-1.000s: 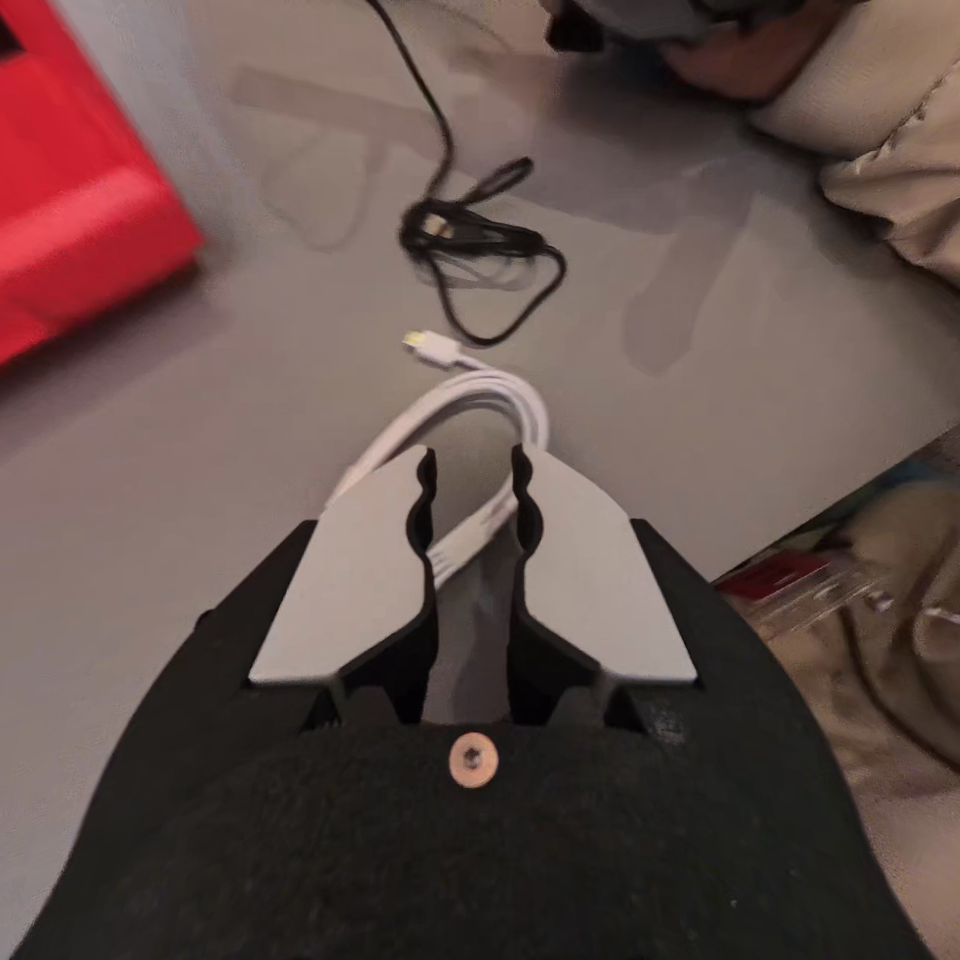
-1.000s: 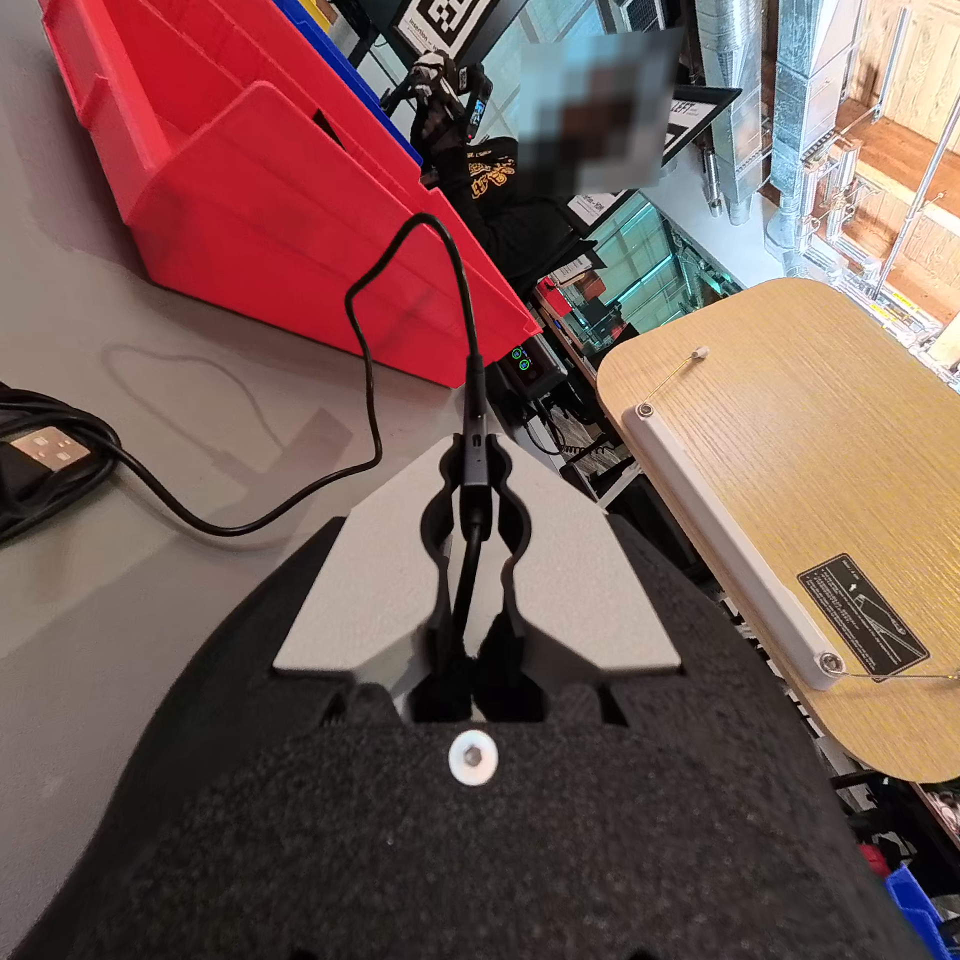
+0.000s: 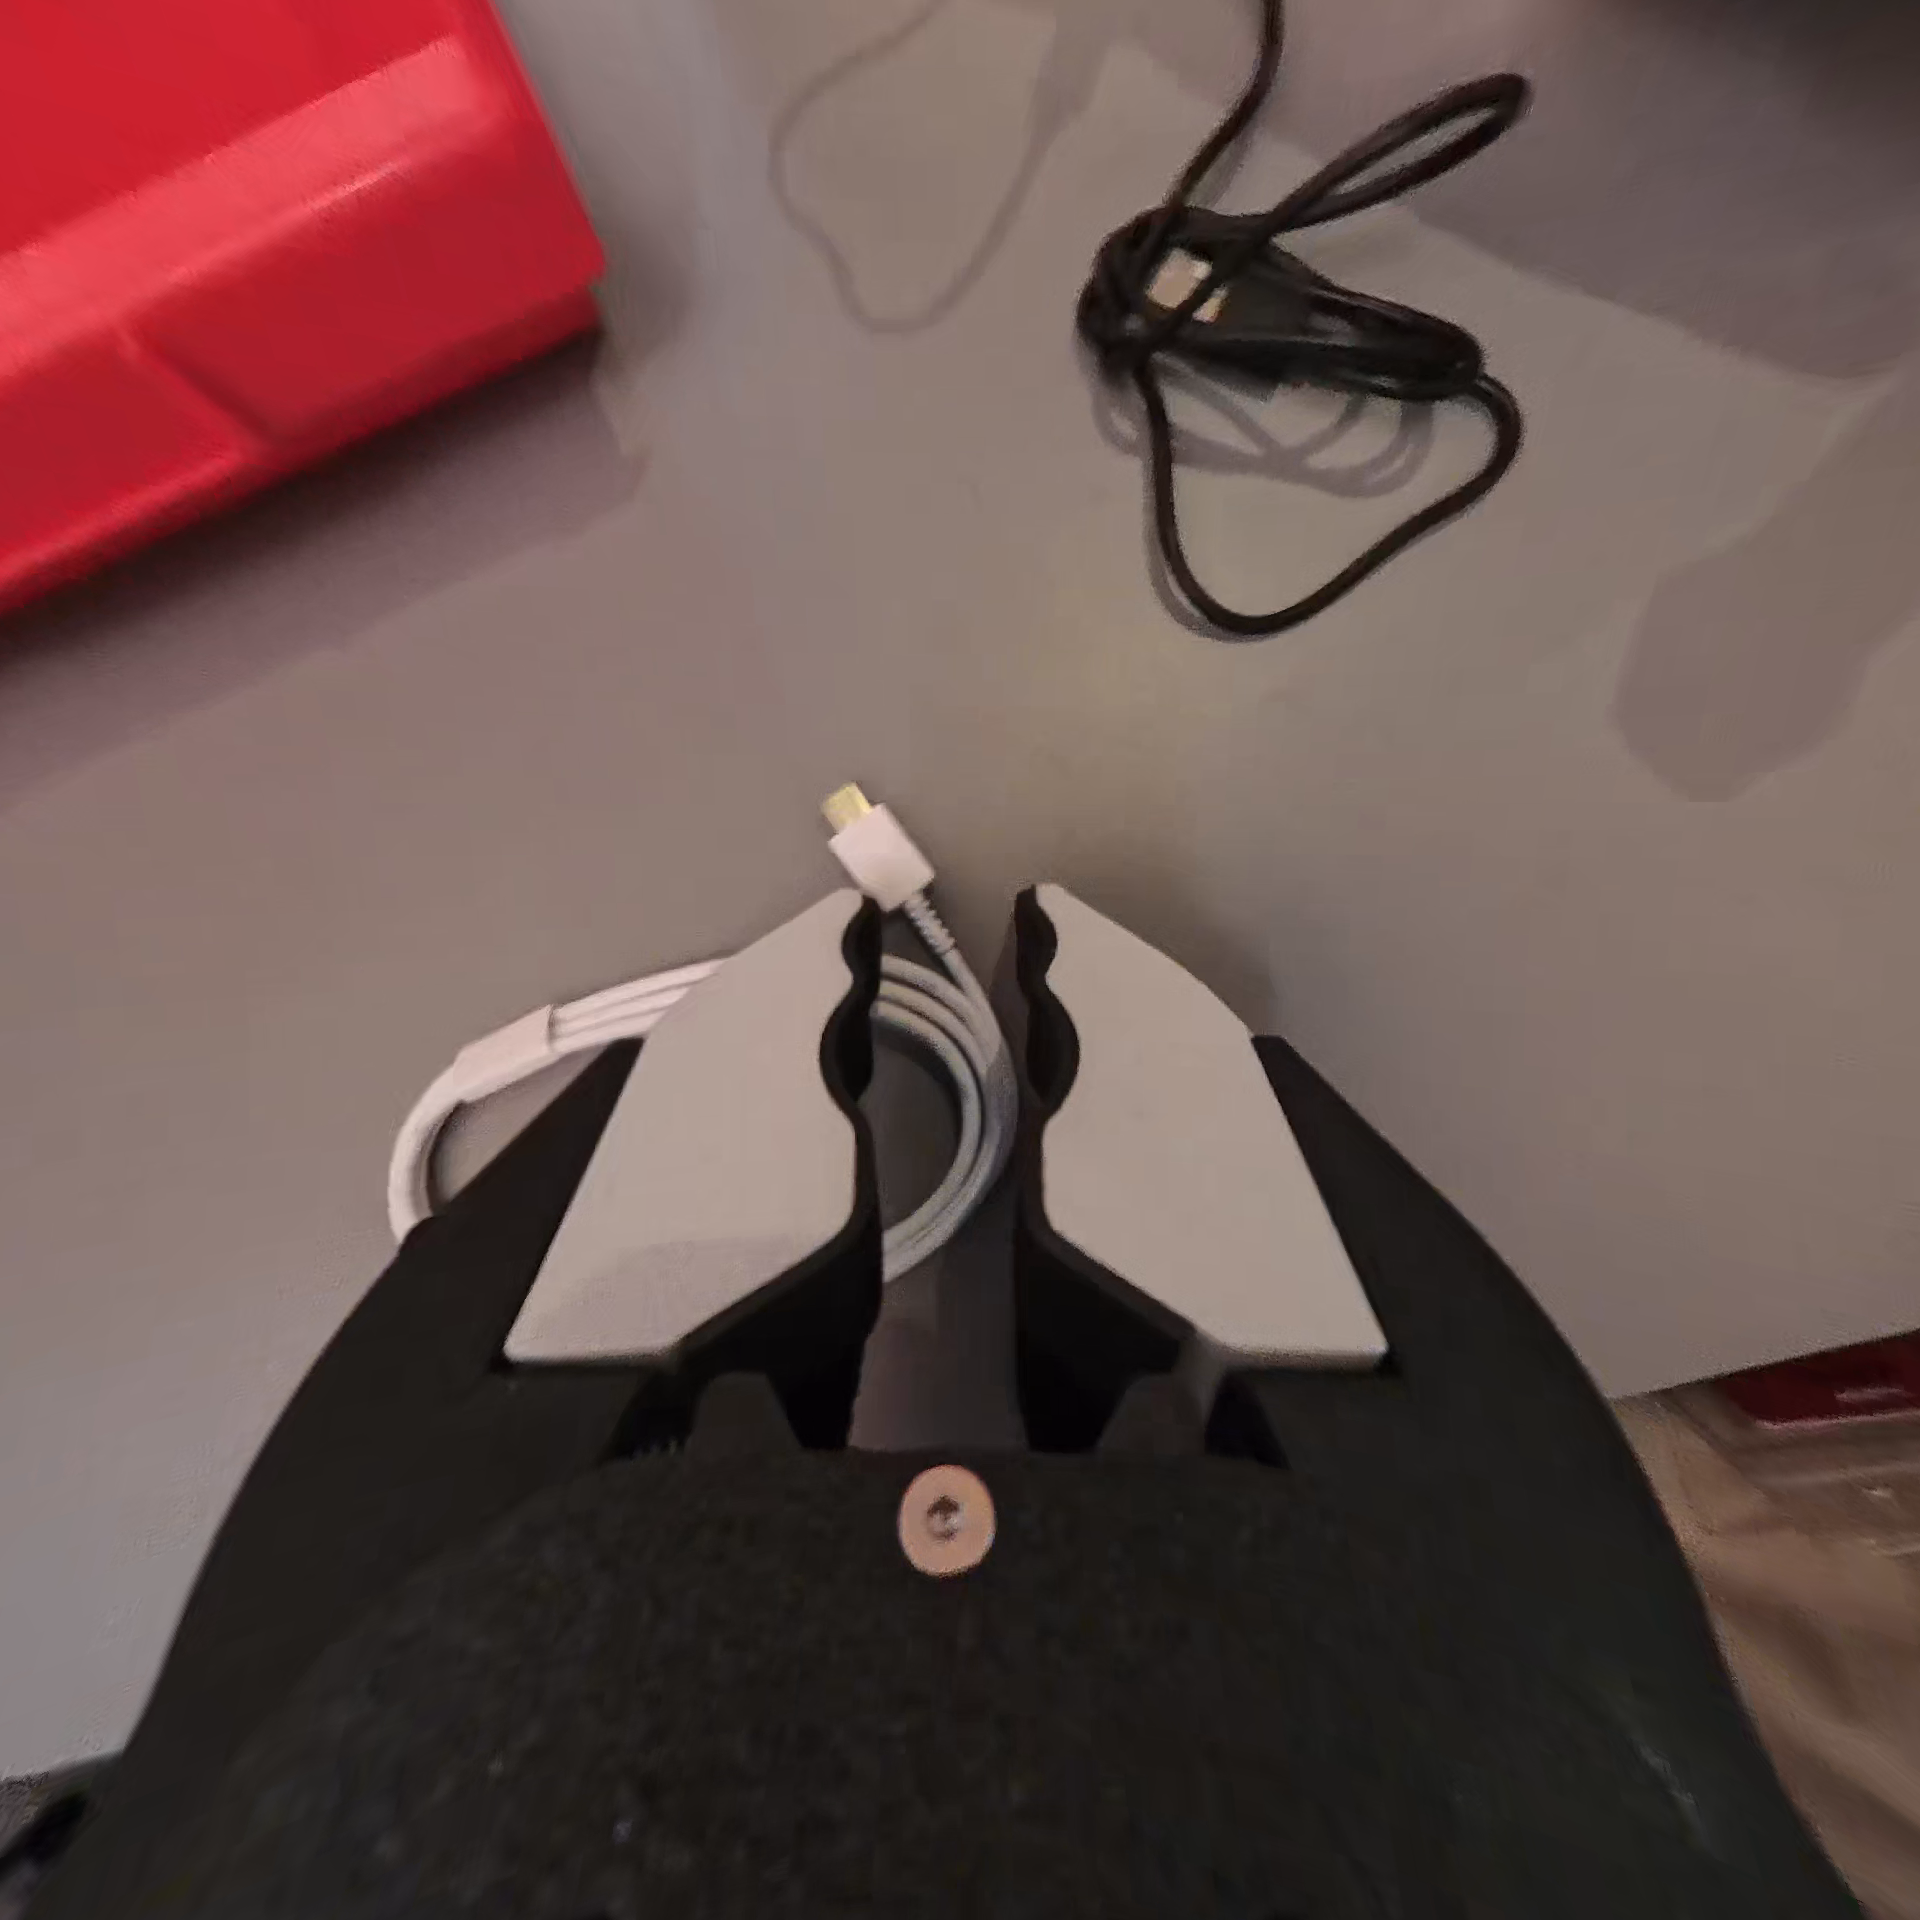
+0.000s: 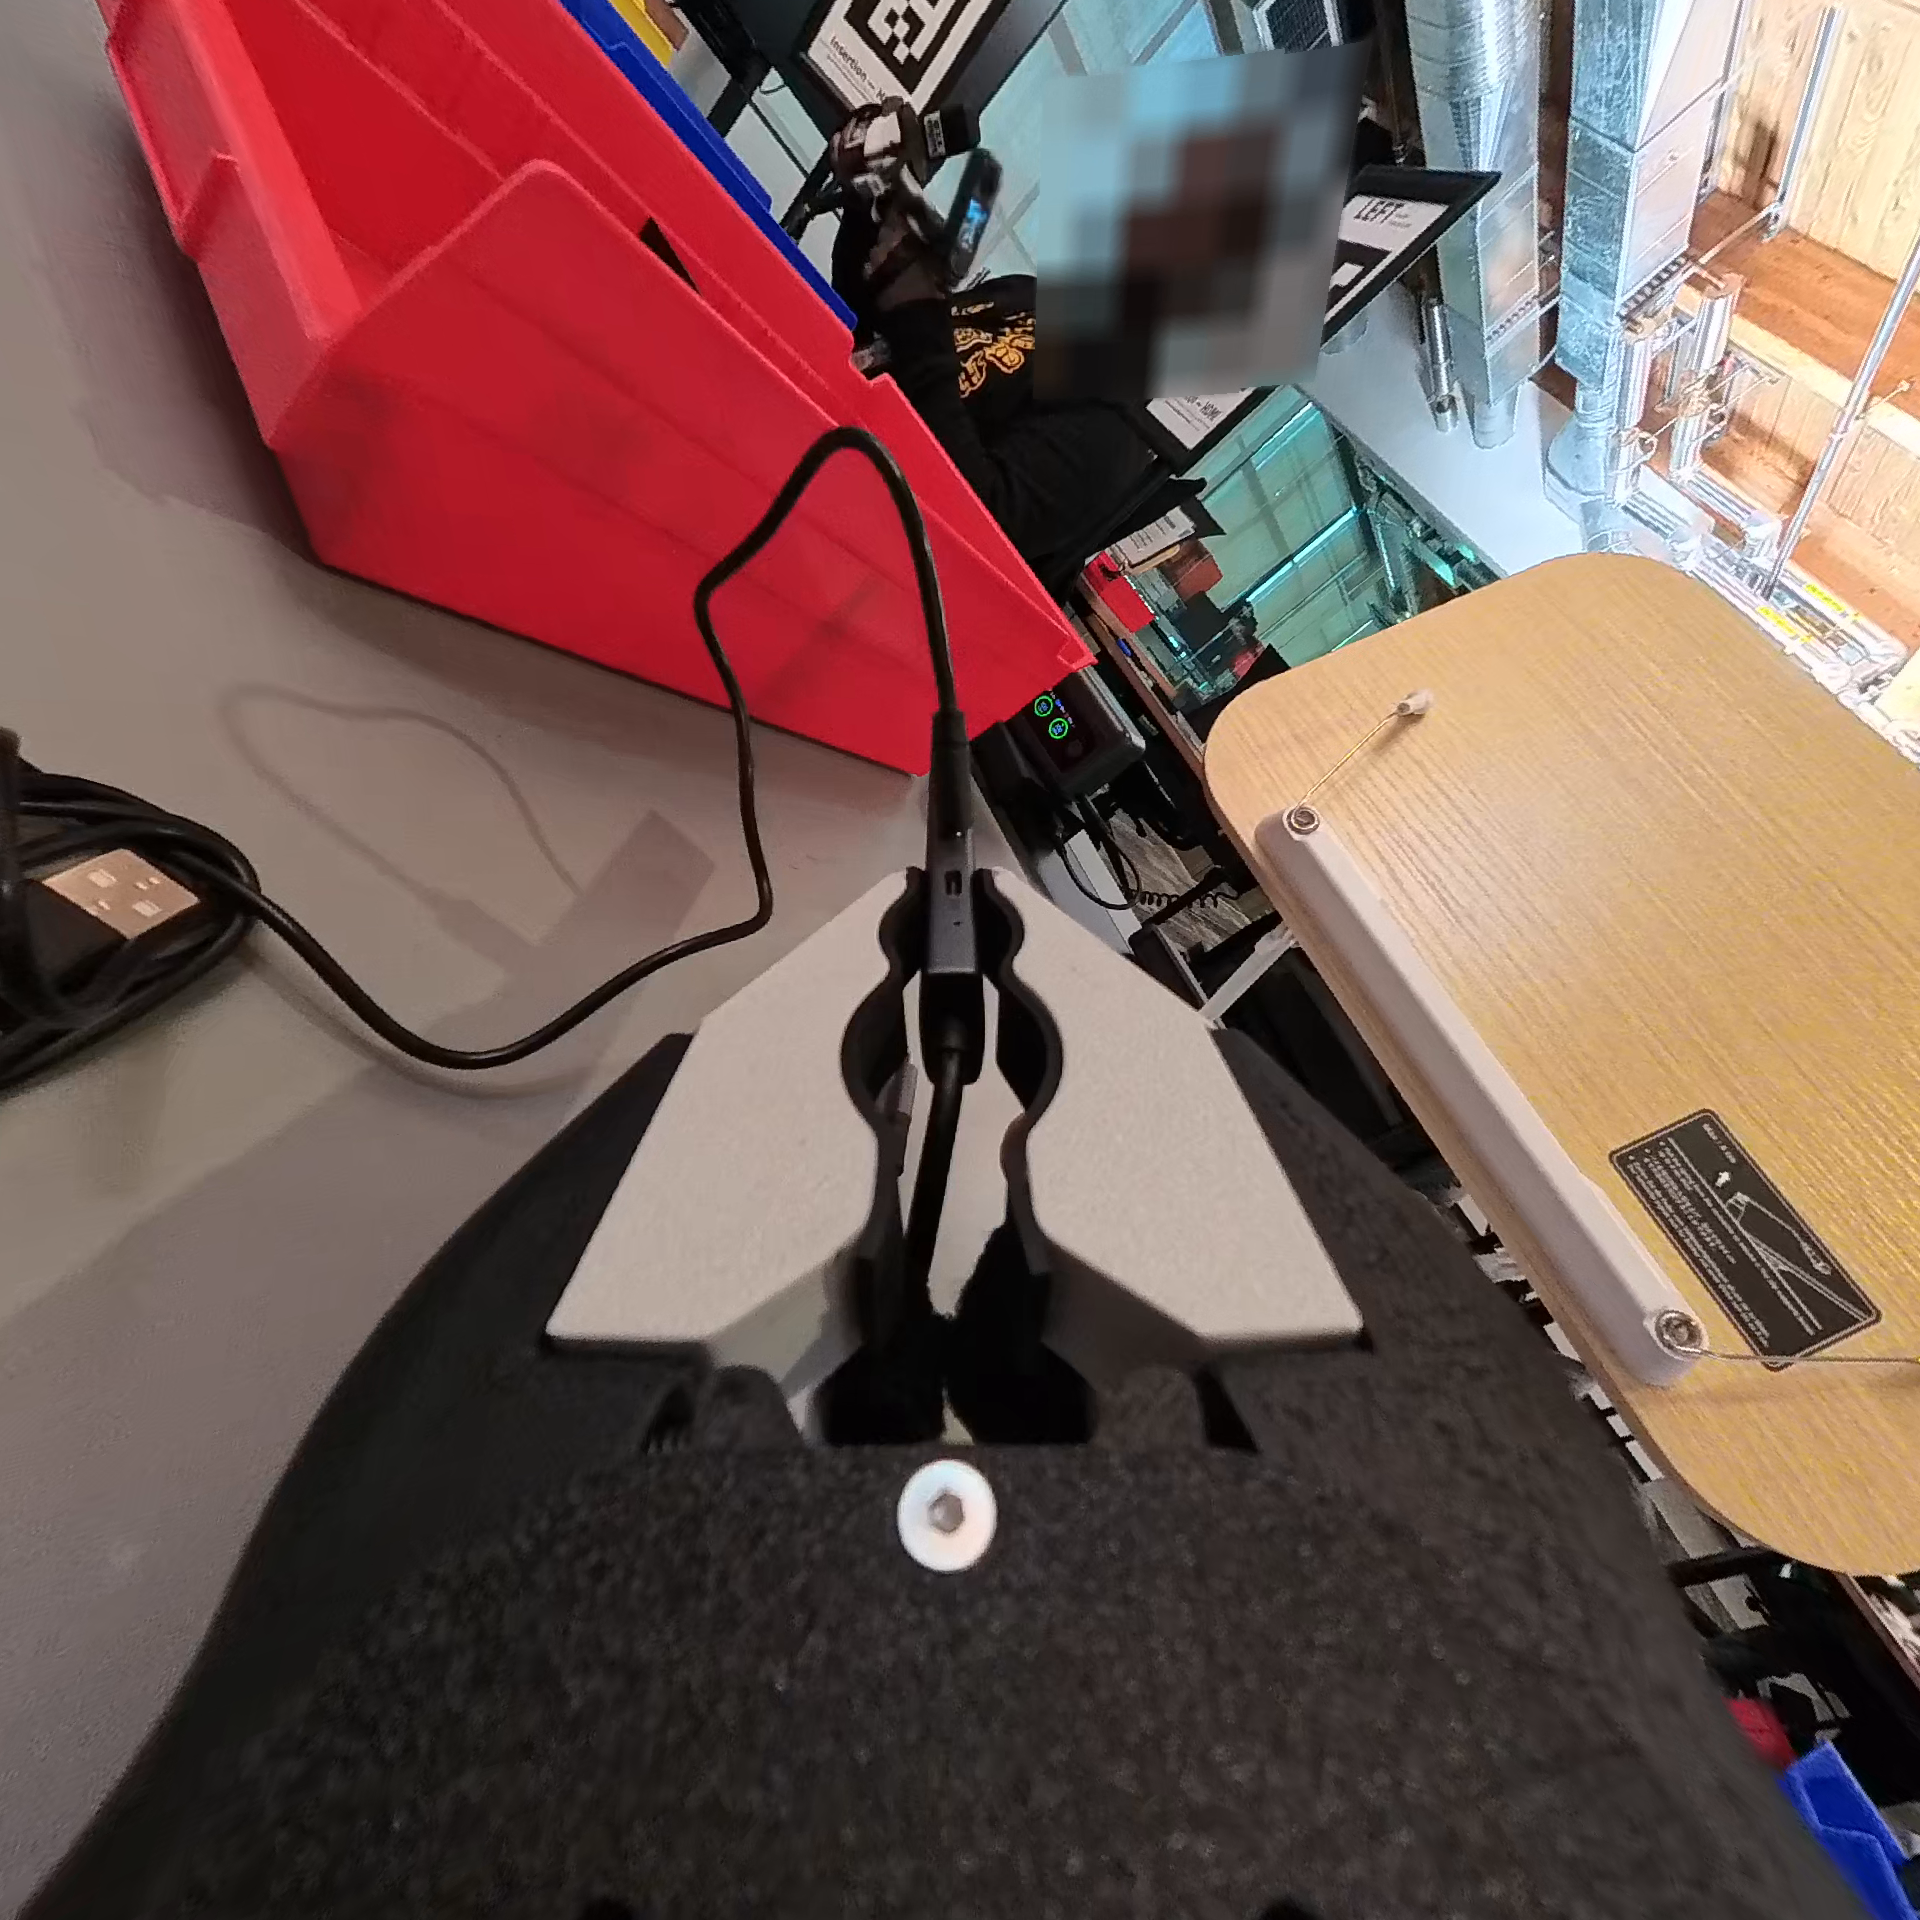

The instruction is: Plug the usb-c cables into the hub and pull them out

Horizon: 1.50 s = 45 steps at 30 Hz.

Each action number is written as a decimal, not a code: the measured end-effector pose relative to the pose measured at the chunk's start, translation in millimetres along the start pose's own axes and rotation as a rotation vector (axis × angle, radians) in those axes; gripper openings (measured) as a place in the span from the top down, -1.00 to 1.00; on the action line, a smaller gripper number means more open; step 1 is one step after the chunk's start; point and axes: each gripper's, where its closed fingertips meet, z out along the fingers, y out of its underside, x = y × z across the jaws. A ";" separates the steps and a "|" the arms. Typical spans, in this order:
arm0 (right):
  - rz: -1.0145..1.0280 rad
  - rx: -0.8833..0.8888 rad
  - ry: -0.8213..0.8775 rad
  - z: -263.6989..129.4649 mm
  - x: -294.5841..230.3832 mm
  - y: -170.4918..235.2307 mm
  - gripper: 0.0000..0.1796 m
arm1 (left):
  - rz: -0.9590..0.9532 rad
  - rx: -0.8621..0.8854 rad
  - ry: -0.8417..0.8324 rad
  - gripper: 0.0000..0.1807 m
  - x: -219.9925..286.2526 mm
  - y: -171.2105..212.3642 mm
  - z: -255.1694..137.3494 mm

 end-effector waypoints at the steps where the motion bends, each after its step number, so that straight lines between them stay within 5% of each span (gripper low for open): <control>1: 0.002 0.001 -0.002 0.1 -0.2 -0.1 0.90 | -0.026 -0.011 -0.014 0.74 -2.1 2.7 1.1; 6: 0.000 -0.003 -0.003 0.9 -0.7 0.5 0.89 | -0.054 -0.003 -0.034 0.95 -7.7 5.3 3.0; 14: -0.022 0.029 -0.024 0.5 -5.4 -3.7 0.90 | 0.214 -0.024 0.106 0.96 10.8 1.3 -1.2; 21: -0.226 0.226 -0.160 -15.8 -49.7 -36.4 0.89 | 0.373 0.070 0.247 0.97 35.6 -81.1 -64.3; 31: -0.436 0.191 -0.096 -15.8 -64.5 -43.6 0.89 | 0.375 -0.082 0.217 0.97 46.8 -105.3 0.0; 45: -0.547 0.166 -0.096 -12.4 -72.7 -36.8 0.89 | 0.428 -0.155 0.164 0.97 42.7 -102.6 21.9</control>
